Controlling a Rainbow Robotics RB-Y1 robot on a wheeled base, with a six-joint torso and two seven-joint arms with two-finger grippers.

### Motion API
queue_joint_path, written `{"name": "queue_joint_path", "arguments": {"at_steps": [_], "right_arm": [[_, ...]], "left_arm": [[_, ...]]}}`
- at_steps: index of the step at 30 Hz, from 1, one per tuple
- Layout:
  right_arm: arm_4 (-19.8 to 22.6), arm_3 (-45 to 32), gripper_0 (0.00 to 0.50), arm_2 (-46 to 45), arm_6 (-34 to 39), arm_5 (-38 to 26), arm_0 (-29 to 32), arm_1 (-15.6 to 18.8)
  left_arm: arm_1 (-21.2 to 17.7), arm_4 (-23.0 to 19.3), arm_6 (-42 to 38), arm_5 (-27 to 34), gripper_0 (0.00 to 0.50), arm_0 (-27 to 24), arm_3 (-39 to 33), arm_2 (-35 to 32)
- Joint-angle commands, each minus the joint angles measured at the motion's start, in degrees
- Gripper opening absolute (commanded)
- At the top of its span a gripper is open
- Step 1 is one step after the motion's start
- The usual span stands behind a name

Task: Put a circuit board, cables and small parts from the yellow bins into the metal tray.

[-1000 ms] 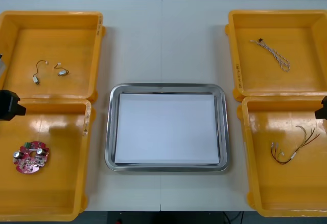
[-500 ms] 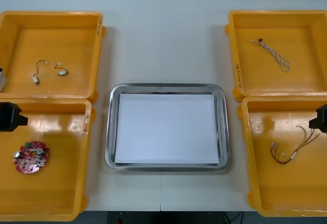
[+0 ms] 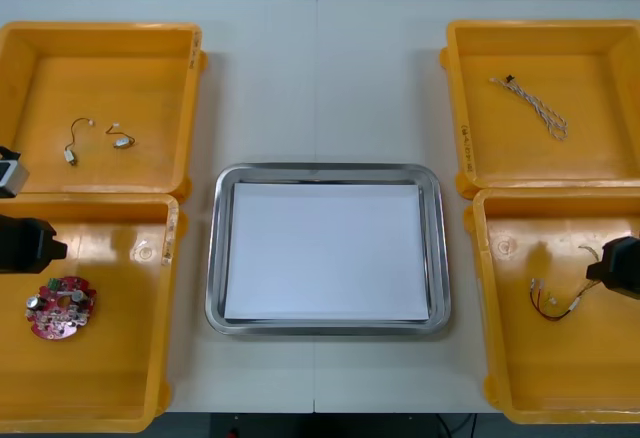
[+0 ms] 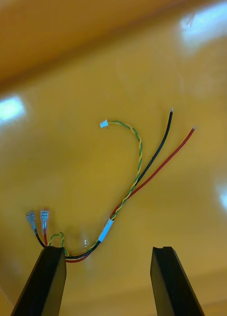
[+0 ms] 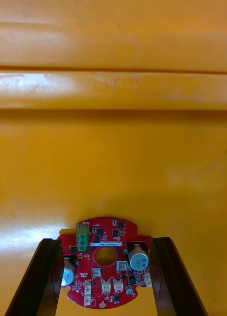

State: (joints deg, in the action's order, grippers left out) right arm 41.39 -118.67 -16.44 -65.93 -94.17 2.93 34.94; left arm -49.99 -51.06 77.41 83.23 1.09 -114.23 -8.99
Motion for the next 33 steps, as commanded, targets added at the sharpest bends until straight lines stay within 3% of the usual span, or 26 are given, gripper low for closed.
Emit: {"name": "queue_joint_path", "arguments": {"at_steps": [1,12,21,33], "right_arm": [[-1.4,-1.9,0.500,-2.2,1.8,1.1,2.8,-2.4],[-4.2,0.7,0.500,-2.3,6.4,1.2,2.4,-6.9],[-5.9,4.7,0.500,-0.3,13.8,1.7,0.1,-7.3],[-6.7,9.5,0.500,2.3,15.1,4.5,-2.0,-7.3]], "left_arm": [[-2.7,1.5,3.9,-1.0,0.500,2.0,0.2,1.5],[-2.9,2.7,5.2,-8.3,0.500,1.9,5.7,5.7],[-3.0,4.3,5.3,-8.4,0.500,2.1,5.8,7.8],[-3.9,5.0,5.5,-12.1,0.500,4.6,5.8,8.9]]}}
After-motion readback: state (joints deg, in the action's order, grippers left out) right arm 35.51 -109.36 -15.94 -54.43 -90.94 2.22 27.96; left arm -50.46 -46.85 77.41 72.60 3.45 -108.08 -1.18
